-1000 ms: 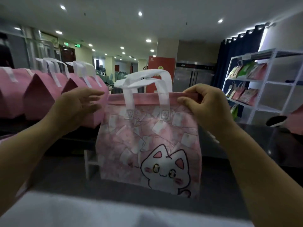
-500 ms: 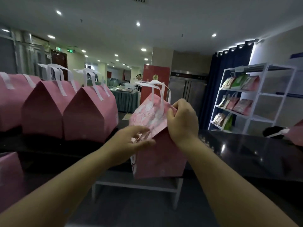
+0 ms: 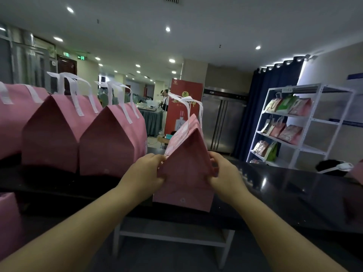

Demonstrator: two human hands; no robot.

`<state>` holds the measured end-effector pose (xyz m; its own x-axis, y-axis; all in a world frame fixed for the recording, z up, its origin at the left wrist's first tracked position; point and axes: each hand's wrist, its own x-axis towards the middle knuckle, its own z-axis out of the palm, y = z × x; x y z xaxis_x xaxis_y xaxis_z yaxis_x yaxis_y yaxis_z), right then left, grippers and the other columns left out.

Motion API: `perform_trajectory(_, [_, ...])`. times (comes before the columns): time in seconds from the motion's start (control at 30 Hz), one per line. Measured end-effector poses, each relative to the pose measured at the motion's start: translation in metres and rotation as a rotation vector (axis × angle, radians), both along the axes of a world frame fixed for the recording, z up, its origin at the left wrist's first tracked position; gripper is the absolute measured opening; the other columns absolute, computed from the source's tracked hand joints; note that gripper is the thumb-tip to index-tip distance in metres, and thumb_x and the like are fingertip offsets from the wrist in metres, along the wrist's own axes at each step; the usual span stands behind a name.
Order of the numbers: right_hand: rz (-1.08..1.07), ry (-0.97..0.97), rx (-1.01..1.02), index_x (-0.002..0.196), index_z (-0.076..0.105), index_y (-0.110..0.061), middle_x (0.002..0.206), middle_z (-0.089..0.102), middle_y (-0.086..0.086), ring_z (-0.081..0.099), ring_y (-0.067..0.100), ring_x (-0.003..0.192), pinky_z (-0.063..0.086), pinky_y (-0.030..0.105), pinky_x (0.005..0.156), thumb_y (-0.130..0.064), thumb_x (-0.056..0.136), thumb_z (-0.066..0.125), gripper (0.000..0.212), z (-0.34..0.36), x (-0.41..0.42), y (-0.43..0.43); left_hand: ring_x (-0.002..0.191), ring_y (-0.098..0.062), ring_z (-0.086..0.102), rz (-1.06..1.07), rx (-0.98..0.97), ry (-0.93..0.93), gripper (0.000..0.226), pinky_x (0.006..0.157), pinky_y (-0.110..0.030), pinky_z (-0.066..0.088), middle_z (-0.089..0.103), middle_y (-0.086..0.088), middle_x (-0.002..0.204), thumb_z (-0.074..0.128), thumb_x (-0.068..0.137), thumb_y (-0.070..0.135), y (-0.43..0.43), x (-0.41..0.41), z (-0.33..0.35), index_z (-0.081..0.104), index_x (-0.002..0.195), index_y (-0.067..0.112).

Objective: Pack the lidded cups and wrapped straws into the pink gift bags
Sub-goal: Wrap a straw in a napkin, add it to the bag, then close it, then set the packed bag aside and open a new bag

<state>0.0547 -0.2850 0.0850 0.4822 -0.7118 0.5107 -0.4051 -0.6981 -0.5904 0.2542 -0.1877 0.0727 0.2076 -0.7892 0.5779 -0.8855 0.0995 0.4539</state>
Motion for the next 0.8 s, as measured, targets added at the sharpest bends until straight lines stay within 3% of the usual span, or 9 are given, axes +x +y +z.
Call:
perform_trajectory(0.1, [-0.036,-0.015,0.000,0.131,0.048,-0.019,0.110,0.056,-0.009,0.054,0.005,0.088,0.043,0.003,0.052,-0.002,0.083,0.060,0.052,0.000,0.029,-0.005,0.094,-0.028,0.059,0.093,0.002,-0.005,0.034,0.080,-0.041,0.048,0.063,-0.006,0.104,0.061,0.077,0.015,-0.007,0.011,0.004,0.056,0.110,0.015])
perform_trajectory(0.17, [-0.049,0.000,0.007,0.128,0.049,-0.018,0.114,0.057,-0.005,0.052,0.008,0.093,0.045,0.008,0.061,-0.001,0.083,0.060,0.049,0.001,0.048,-0.011,0.090,-0.033,0.059,0.160,0.014,-0.002,0.028,0.075,-0.043,0.048,0.064,-0.008,0.099,0.058,0.076,0.011,-0.012,0.022,0.007,0.052,0.103,0.014])
perform_trajectory(0.27, [-0.081,0.037,0.018,0.126,0.049,-0.017,0.120,0.058,0.005,0.055,0.021,0.105,0.052,0.036,0.084,-0.002,0.083,0.057,0.046,0.002,0.074,-0.019,0.089,-0.036,0.057,0.239,0.044,-0.064,0.024,0.071,-0.042,0.045,0.061,-0.012,0.099,0.056,0.076,0.009,-0.022,0.038,0.011,0.049,0.098,0.010])
perform_trajectory(0.33, [-0.097,0.057,0.027,0.126,0.048,-0.015,0.120,0.057,0.008,0.054,0.026,0.108,0.049,0.044,0.090,-0.001,0.083,0.055,0.047,0.003,0.087,-0.024,0.090,-0.038,0.055,0.274,0.043,-0.109,0.023,0.071,-0.043,0.043,0.059,-0.014,0.100,0.052,0.076,0.005,-0.028,0.046,0.011,0.049,0.099,0.008])
perform_trajectory(0.47, [-0.135,0.099,0.009,0.115,0.049,-0.017,0.109,0.056,0.006,0.055,0.027,0.099,0.050,0.047,0.086,-0.003,0.083,0.053,0.035,0.003,0.101,-0.032,0.090,-0.040,0.055,0.329,0.065,-0.192,0.022,0.070,-0.047,0.043,0.057,-0.017,0.101,0.047,0.080,0.003,-0.036,0.053,0.011,0.050,0.101,0.006])
perform_trajectory(0.57, [-0.167,0.159,-0.003,0.123,0.047,-0.021,0.115,0.056,0.005,0.055,0.026,0.101,0.050,0.044,0.085,-0.009,0.083,0.053,0.043,0.007,0.096,-0.033,0.092,-0.039,0.055,0.332,0.052,-0.221,0.017,0.072,-0.048,0.046,0.057,-0.016,0.102,0.052,0.083,0.009,-0.034,0.053,0.012,0.052,0.099,0.004])
perform_trajectory(0.67, [-0.210,0.153,-0.079,0.131,0.046,-0.020,0.124,0.054,0.003,0.054,0.024,0.109,0.048,0.041,0.088,-0.018,0.085,0.059,0.048,0.013,0.084,-0.026,0.097,-0.035,0.055,0.301,0.047,-0.192,0.029,0.078,-0.046,0.047,0.057,-0.011,0.108,0.062,0.083,0.023,-0.020,0.047,0.015,0.054,0.106,0.008])
perform_trajectory(0.8, [-0.175,0.073,-0.224,0.117,0.057,-0.018,0.112,0.061,-0.001,0.058,0.014,0.098,0.051,0.033,0.081,-0.028,0.087,0.063,0.033,0.025,0.057,0.001,0.092,-0.027,0.058,0.256,-0.066,-0.169,0.028,0.075,-0.039,0.049,0.061,-0.004,0.101,0.064,0.081,0.030,0.016,0.032,0.021,0.059,0.104,0.014])
